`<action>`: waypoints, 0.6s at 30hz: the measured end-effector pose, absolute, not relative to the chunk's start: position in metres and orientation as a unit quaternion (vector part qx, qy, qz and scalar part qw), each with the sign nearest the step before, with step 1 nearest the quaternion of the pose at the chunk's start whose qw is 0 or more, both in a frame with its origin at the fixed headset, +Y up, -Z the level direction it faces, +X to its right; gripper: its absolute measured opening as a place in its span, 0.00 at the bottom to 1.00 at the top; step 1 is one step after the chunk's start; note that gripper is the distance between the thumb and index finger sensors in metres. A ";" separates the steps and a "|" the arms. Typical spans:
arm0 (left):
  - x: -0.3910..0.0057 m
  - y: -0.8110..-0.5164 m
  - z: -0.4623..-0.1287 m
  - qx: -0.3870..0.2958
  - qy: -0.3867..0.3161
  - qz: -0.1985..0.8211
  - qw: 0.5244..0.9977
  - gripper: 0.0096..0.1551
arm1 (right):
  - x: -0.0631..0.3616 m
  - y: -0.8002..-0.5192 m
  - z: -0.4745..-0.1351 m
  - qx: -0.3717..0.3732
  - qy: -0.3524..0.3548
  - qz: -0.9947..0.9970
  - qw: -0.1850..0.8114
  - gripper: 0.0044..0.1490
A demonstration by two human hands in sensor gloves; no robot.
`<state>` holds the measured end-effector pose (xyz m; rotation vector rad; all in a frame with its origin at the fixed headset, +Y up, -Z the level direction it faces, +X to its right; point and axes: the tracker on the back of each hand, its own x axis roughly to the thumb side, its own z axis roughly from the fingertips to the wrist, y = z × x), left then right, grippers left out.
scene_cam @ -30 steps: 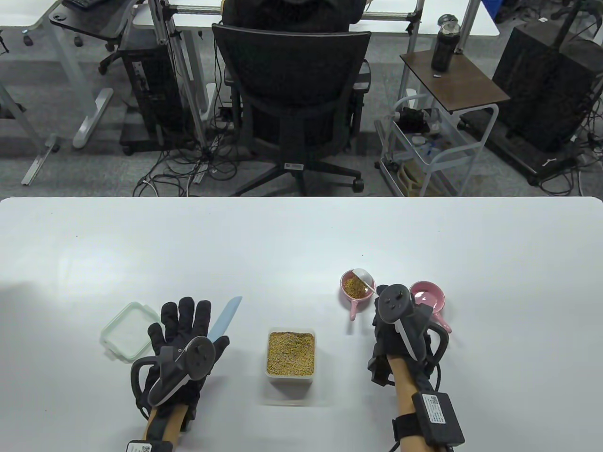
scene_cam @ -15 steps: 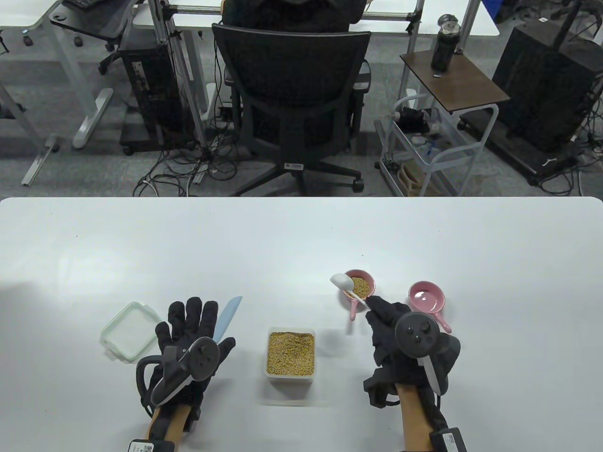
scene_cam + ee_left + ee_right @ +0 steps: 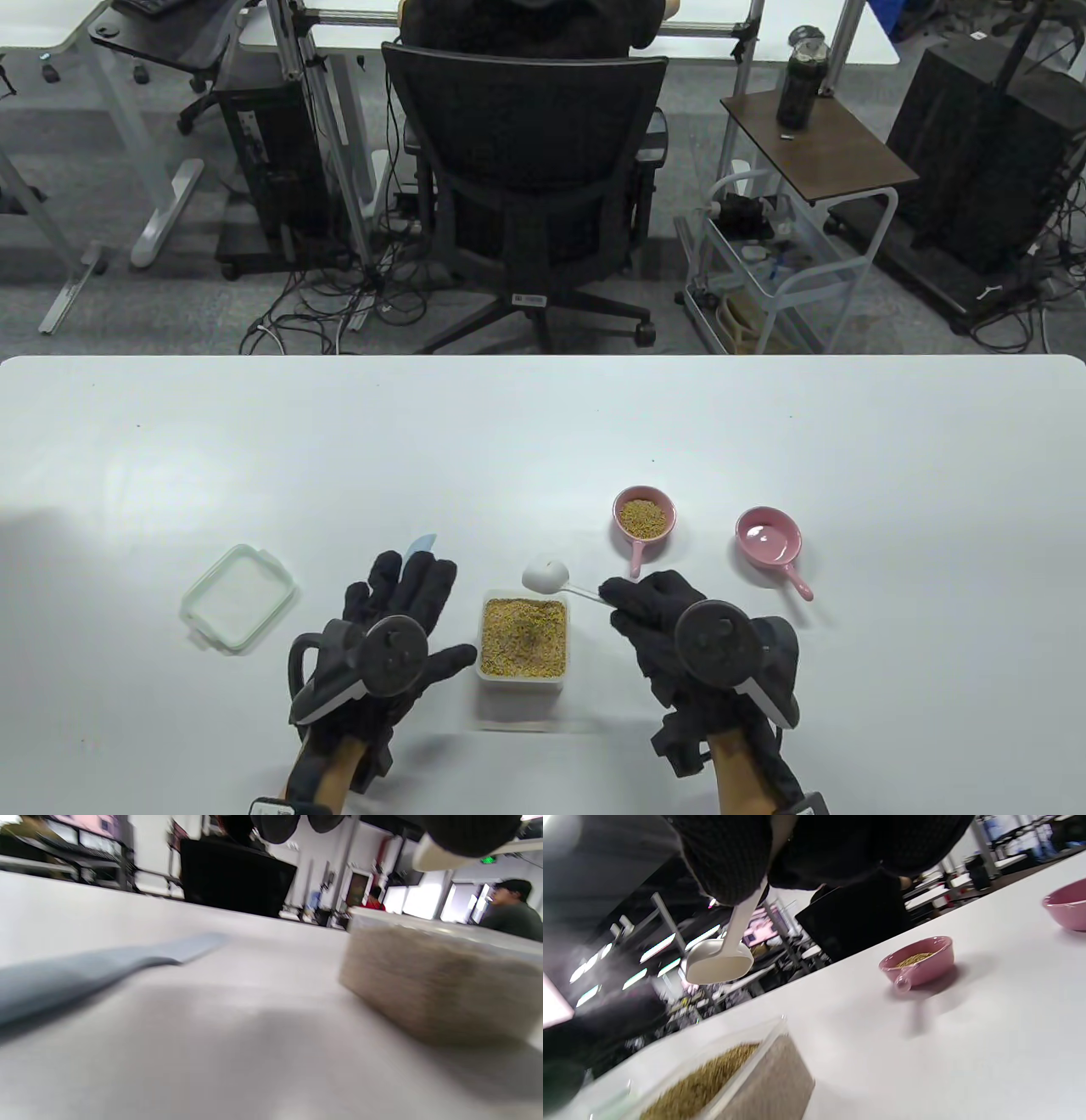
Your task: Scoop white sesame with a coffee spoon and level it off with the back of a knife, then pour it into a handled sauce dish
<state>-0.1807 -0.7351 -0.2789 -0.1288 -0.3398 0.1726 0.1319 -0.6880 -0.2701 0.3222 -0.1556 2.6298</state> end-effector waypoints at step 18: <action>-0.149 -0.744 -0.306 -0.173 -0.201 0.021 0.964 0.64 | 0.094 -0.705 -0.267 0.174 -0.021 0.981 0.082 0.22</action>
